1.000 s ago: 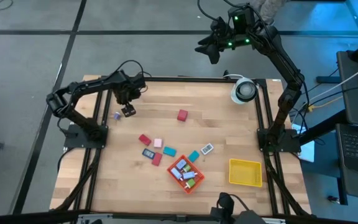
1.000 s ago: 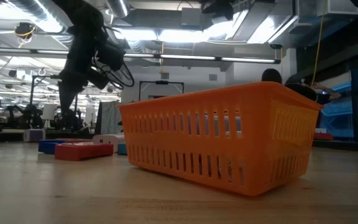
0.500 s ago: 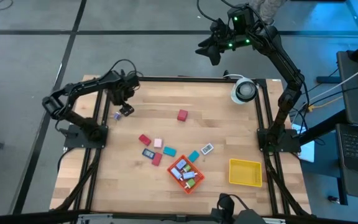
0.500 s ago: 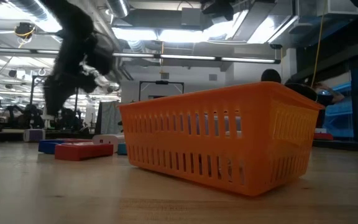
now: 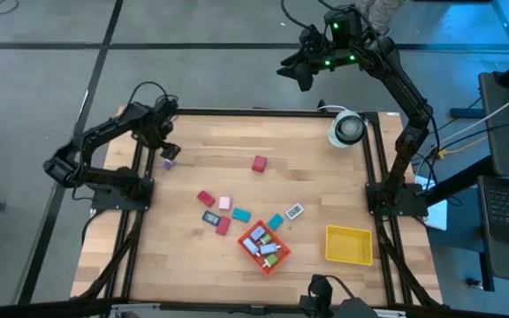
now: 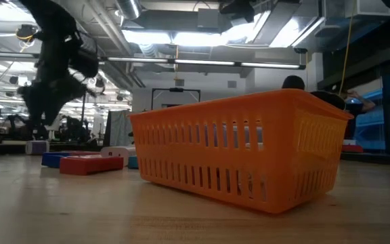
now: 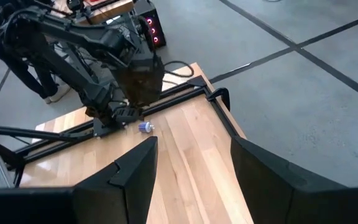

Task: Pick & Place Office items
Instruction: Put the violet charger adapter into the orange bin

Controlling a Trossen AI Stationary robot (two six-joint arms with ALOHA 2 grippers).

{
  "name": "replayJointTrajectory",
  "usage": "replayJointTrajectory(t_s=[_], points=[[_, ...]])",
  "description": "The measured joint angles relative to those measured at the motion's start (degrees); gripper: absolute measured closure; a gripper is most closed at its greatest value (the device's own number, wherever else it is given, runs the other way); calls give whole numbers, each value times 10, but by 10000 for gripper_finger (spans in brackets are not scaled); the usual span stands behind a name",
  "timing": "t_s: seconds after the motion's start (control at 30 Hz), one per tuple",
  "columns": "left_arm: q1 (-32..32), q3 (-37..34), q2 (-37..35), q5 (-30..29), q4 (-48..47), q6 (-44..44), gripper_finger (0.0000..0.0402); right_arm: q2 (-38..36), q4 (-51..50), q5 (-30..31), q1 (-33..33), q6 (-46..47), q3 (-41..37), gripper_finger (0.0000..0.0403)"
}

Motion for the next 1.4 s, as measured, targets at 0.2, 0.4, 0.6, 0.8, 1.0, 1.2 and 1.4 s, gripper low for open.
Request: replayJointTrajectory(t_s=[0.2, 0.4, 0.6, 0.8, 1.0, 1.2, 1.4], points=[[-4, -20, 14, 25, 22, 1, 138, 0, 8, 3, 0, 7, 0, 192], [-29, -21, 35, 26, 17, 1, 142, 0, 8, 5, 0, 10, 0, 192], [-82, -21, 122, 26, 19, 2, 143, 0, 8, 5, -1, 8, 0, 192], [-115, -22, 218, 31, 22, 4, 144, 0, 8, 5, -1, 7, 0, 192], [-120, -19, 255, 31, 22, 5, 154, 0, 5, 5, -1, -8, 0, 192], [-122, -21, 208, 26, 26, 6, 155, 0, 4, 5, -1, -12, 0, 192], [-104, -21, 129, 20, 25, 6, 155, 0, 4, 5, -9, -18, 0, 192]])
